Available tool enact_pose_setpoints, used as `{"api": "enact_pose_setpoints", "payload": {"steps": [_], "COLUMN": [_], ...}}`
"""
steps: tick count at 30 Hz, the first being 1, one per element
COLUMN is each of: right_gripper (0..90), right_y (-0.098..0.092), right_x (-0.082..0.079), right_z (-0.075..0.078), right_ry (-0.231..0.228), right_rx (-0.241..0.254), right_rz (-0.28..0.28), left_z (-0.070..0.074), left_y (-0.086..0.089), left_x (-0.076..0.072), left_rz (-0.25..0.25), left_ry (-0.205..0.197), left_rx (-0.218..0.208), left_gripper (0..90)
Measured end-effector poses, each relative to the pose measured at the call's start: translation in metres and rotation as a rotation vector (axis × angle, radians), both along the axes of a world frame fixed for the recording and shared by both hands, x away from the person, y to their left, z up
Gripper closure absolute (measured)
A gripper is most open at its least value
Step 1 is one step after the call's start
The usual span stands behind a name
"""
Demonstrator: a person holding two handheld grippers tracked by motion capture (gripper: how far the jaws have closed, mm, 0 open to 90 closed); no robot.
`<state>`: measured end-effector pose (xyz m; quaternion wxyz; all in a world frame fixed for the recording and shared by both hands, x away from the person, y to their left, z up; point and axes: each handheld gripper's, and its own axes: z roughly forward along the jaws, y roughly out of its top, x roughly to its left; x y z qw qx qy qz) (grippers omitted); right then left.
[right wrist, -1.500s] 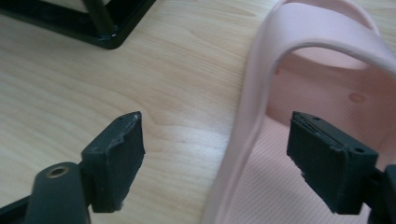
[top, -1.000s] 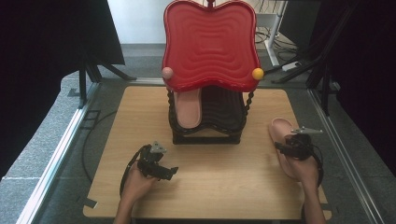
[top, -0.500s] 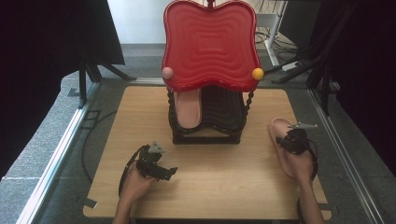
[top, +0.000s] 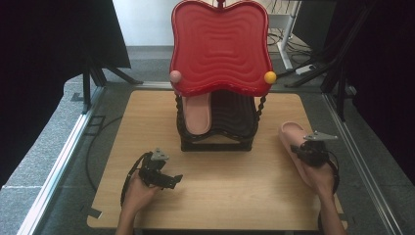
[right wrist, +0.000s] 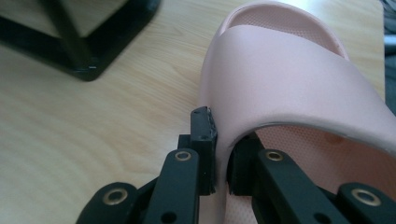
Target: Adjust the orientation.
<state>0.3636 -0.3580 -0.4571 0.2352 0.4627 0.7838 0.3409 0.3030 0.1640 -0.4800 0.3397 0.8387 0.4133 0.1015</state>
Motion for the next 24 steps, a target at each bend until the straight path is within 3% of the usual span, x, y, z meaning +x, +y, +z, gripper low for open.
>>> {"api": "enact_pose_setpoints", "payload": {"steps": [14,21,24], "right_gripper": [83.1,83.1,83.1], "right_y": [0.011,0.019,0.022], "right_x": [-0.05,-0.069,-0.075], "right_z": [0.028,0.03,0.031], "right_ry": [-0.059,-0.071,-0.067], "right_rx": [0.002,-0.015,0.001], "right_rz": [0.162,0.22,0.245], "left_z": [0.003,0.004,0.003], "left_y": [0.006,0.006,0.006], "left_x": [-0.001,-0.002,-0.002], "left_rz": [0.021,0.023,0.022], "left_ry": [-0.022,-0.028,-0.029], "left_rx": [-0.02,-0.014,-0.009], "left_gripper": [0.0,0.0,0.0]}}
